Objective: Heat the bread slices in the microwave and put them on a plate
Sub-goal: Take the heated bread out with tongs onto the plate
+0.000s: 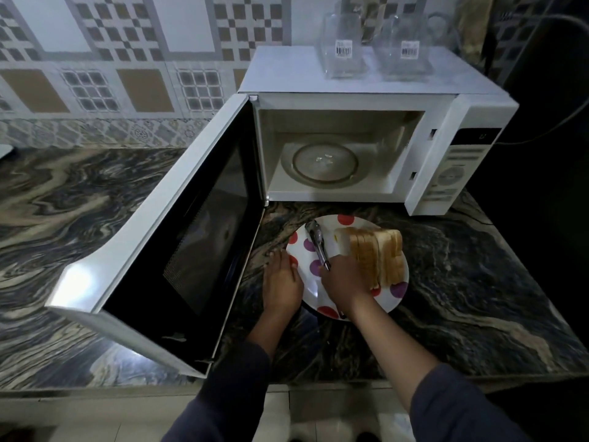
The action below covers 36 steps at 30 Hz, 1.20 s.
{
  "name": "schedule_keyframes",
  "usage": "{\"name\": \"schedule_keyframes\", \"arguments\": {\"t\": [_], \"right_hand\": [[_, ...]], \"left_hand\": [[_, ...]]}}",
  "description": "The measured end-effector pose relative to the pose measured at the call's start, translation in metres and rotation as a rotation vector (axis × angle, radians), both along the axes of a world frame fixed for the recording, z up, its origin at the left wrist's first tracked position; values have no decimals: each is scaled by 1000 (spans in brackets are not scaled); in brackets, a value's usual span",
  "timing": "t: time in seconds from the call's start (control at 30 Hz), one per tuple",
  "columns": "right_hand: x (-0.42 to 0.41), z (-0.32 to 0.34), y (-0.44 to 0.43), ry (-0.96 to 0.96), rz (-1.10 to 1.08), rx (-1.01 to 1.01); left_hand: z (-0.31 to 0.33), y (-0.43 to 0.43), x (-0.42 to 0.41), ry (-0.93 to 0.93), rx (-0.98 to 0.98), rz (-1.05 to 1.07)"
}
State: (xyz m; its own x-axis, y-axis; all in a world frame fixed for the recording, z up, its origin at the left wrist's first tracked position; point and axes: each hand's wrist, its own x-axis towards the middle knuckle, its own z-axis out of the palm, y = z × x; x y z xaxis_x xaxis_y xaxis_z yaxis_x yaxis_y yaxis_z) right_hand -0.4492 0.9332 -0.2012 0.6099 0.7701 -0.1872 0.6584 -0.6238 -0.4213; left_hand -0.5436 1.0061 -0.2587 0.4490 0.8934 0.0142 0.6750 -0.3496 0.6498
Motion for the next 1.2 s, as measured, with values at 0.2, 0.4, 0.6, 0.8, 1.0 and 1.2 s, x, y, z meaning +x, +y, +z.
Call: {"name": "schedule_keyframes", "arguments": {"t": [0.2, 0.4, 0.6, 0.8, 1.0, 1.2], "right_hand": [[-2, 6, 0, -245, 118, -102], [12, 30, -10, -182, -32, 303], [78, 42, -40, -95, -331, 684], [119, -7, -67, 168, -421, 110], [118, -11, -64, 178, -431, 68], [114, -21, -67, 315, -489, 156]], "left_hand": [[0, -1, 2, 0, 11, 36], [4, 1, 2, -19, 40, 131], [8, -3, 2, 20, 108, 157], [18, 11, 6, -155, -103, 93], [18, 20, 7, -199, -275, 136], [20, 5, 9, -330, -249, 207]]}}
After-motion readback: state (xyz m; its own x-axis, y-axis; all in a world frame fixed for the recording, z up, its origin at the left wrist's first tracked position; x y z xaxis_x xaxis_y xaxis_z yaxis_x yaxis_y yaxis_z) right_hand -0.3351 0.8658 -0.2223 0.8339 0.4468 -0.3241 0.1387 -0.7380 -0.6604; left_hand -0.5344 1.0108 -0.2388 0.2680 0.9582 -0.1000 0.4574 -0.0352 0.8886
